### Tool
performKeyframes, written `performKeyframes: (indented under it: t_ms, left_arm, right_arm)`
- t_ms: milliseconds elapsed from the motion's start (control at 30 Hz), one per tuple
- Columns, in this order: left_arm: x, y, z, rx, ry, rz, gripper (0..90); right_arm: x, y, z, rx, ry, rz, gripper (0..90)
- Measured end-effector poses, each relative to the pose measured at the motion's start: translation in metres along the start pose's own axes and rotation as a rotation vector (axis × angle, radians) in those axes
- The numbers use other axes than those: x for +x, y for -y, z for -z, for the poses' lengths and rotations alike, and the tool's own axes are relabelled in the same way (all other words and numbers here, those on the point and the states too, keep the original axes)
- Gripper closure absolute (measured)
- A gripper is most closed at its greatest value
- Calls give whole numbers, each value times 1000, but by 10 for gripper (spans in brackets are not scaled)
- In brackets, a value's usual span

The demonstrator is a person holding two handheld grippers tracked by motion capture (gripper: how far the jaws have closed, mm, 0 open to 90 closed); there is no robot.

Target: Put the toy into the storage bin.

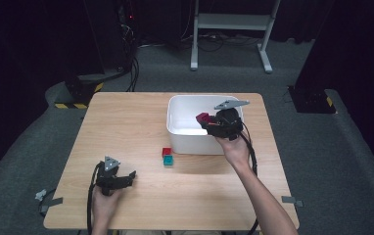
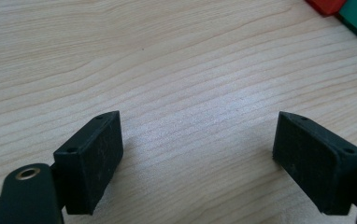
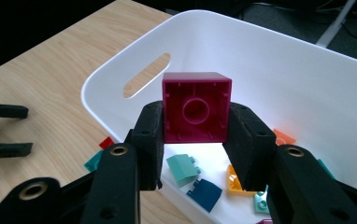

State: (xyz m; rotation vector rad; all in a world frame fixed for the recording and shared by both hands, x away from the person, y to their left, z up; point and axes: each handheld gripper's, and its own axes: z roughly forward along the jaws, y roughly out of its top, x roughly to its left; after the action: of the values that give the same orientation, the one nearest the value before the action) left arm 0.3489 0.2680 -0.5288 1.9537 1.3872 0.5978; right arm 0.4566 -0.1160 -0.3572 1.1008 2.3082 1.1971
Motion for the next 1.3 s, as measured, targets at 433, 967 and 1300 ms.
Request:
performKeyframes:
  t_ms: [433, 967, 1300]
  left_arm:
    - [0, 0, 0, 0, 0, 0, 162]
    - [0, 0, 0, 0, 0, 1, 162]
    - [0, 0, 0, 0, 0, 0, 162]
  right_arm:
    - [-22, -1, -12, 36, 60, -61, 577]
    - [-3, 2, -2, -21, 10, -10, 509]
    - [31, 9, 13, -89, -63, 61, 464]
